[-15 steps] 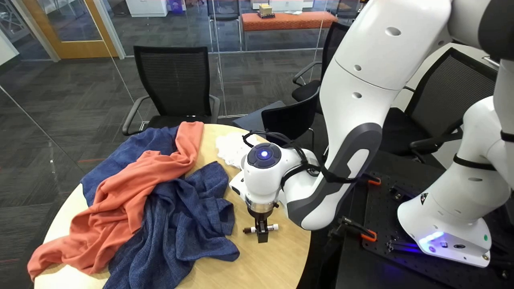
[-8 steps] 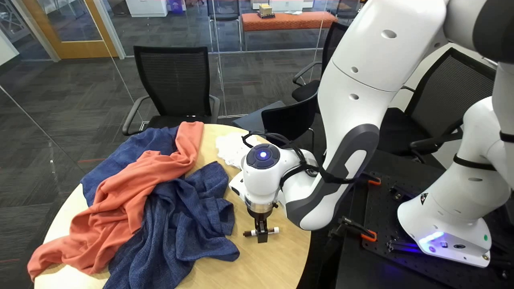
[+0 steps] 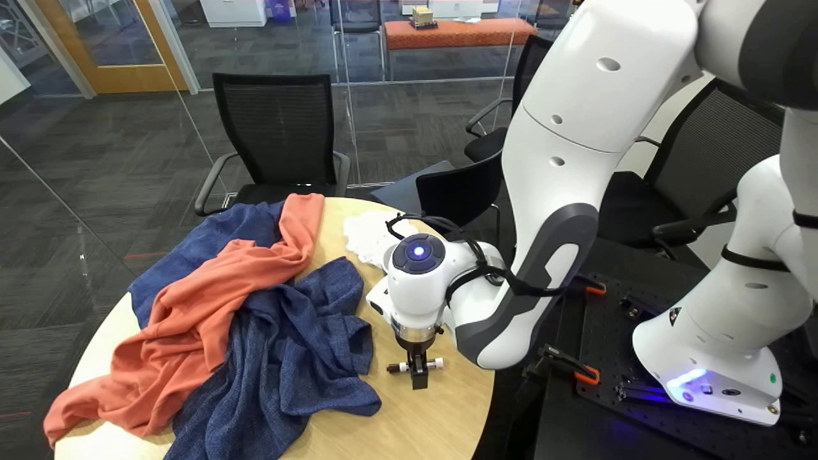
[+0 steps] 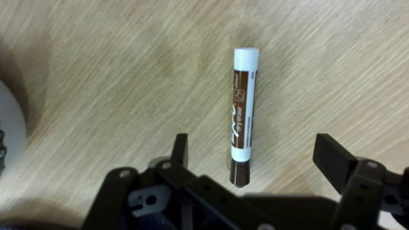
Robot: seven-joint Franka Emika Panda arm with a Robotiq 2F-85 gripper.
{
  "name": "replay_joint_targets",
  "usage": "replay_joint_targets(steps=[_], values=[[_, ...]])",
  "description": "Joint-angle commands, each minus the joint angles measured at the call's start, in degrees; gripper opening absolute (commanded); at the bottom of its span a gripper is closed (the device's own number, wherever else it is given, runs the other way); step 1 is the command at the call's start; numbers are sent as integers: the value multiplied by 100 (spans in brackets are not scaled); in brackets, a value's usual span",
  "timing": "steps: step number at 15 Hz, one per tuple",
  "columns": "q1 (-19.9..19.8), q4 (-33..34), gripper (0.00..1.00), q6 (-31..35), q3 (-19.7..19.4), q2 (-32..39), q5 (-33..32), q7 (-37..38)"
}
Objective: Remove the black marker from the mug, put the marker back in the mug
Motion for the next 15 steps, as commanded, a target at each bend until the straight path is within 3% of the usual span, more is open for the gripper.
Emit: replay_joint_targets(steps=[1, 13, 14, 15], values=[[-118, 121, 100, 192, 64, 164, 32, -176], [-17, 541, 100, 225, -50, 628, 5, -123], [-13, 557, 75, 222, -58, 660, 3, -122], [-7, 570, 74, 230, -71, 684, 4, -114]])
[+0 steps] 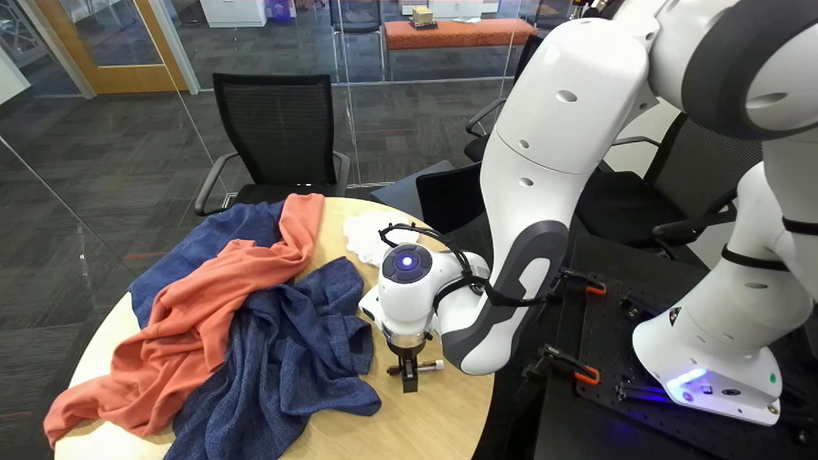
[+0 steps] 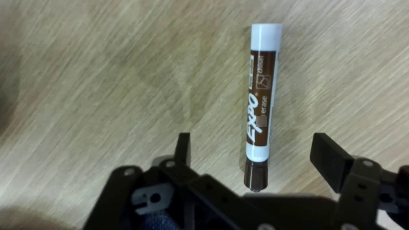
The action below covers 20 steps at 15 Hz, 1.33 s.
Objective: Remove the black marker from the mug, put the marker back in the mug
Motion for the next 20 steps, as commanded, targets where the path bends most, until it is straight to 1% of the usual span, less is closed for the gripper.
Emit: replay_joint_targets(steps=[1, 3, 4, 5, 6, 7, 9, 10, 12, 15, 20], values=[[-5, 105, 66, 122, -51, 135, 9, -117], [-15, 121, 49, 123, -58, 166, 19, -111], [-15, 116, 42, 124, -63, 167, 25, -103], [-11, 91, 34, 128, -70, 140, 42, -72], [23, 67, 27, 123, -103, 98, 56, -16], [17, 30, 19, 118, -95, 27, 88, 17], [26, -49, 5, 7, -121, -148, 168, 107], [37, -85, 0, -90, -140, -253, 225, 176], [37, -182, 5, -57, -178, -479, 311, 258], [10, -268, 5, -106, -264, -897, 433, 375], [91, -327, 5, -349, -624, -1662, 360, 806]])
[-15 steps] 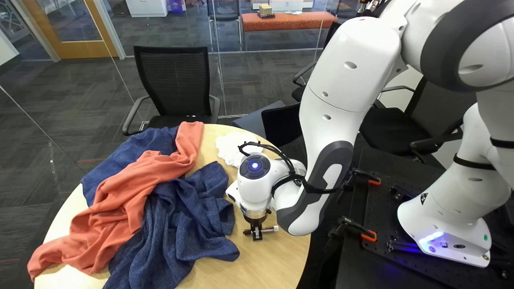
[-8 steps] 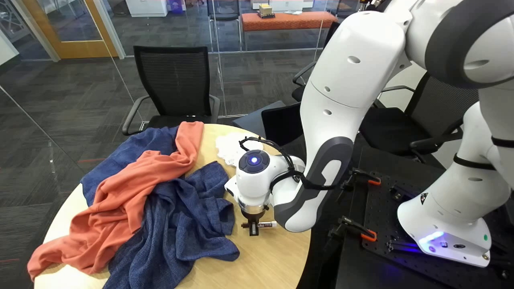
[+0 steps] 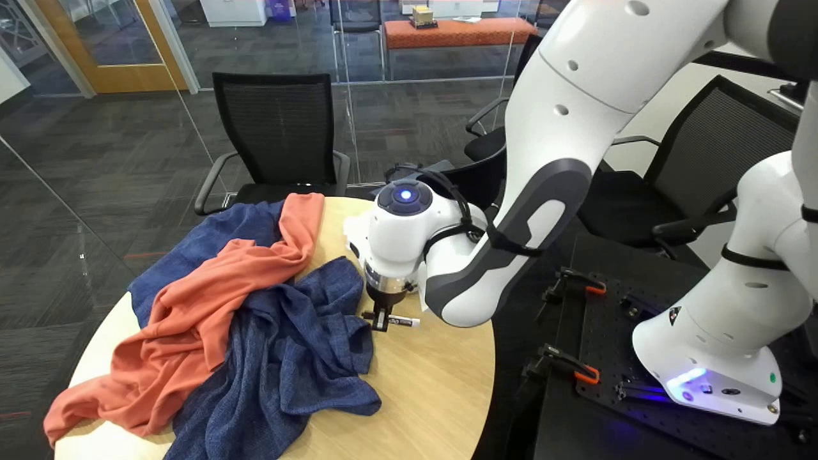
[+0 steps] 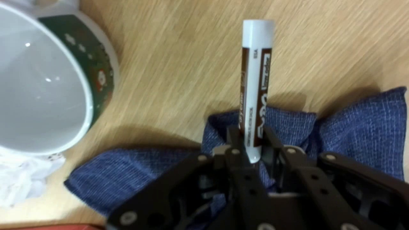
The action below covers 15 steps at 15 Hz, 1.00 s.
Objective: Remove the black marker from the mug, put the marker back in the mug
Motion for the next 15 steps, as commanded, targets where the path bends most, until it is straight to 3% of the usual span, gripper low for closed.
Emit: replay_joint_targets(steps=[1, 6, 10, 11, 12, 15], values=[[101, -245, 5, -405, -297, -798, -27, 418], [-182, -204, 5, -1129, -249, -1438, -42, 589], [-528, -193, 5, -1703, 61, -1798, 234, 269], [-501, -41, 5, -1448, 20, -1498, -23, 454], [-544, -39, 20, -1484, 62, -1543, -8, 445], [-552, -40, 20, -1480, 80, -1494, -8, 443]])
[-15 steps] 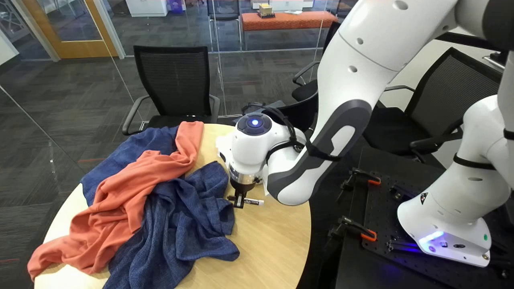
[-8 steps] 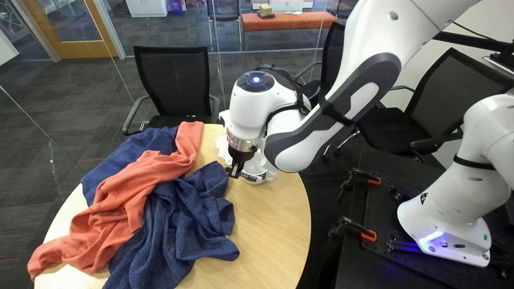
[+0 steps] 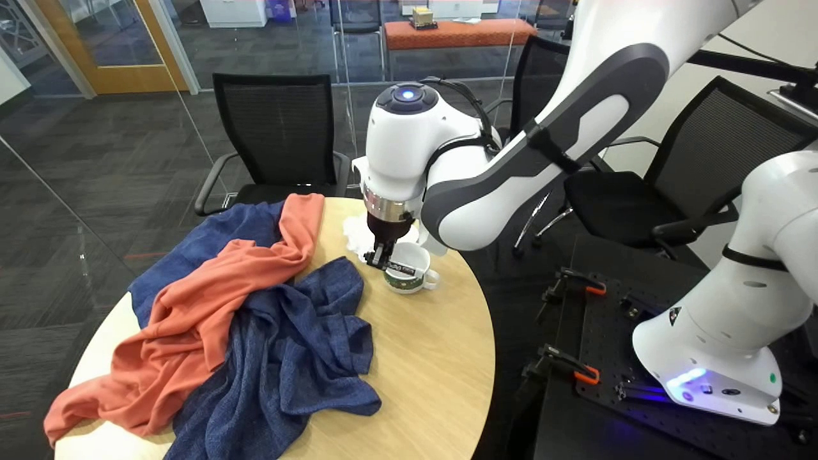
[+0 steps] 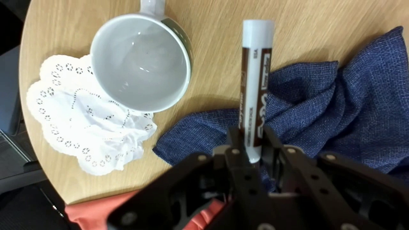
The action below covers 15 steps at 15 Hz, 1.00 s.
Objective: Remove the black marker from the mug, put the marker back in the mug
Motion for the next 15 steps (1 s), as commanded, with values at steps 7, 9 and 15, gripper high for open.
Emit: replay_joint_targets(steps=[7, 9, 15], values=[[0, -28, 5, 363, -79, 64, -531, 838], [120, -21, 5, 596, -279, 103, -1013, 1516], [665, 113, 5, 888, -1127, 206, -2857, 3792]])
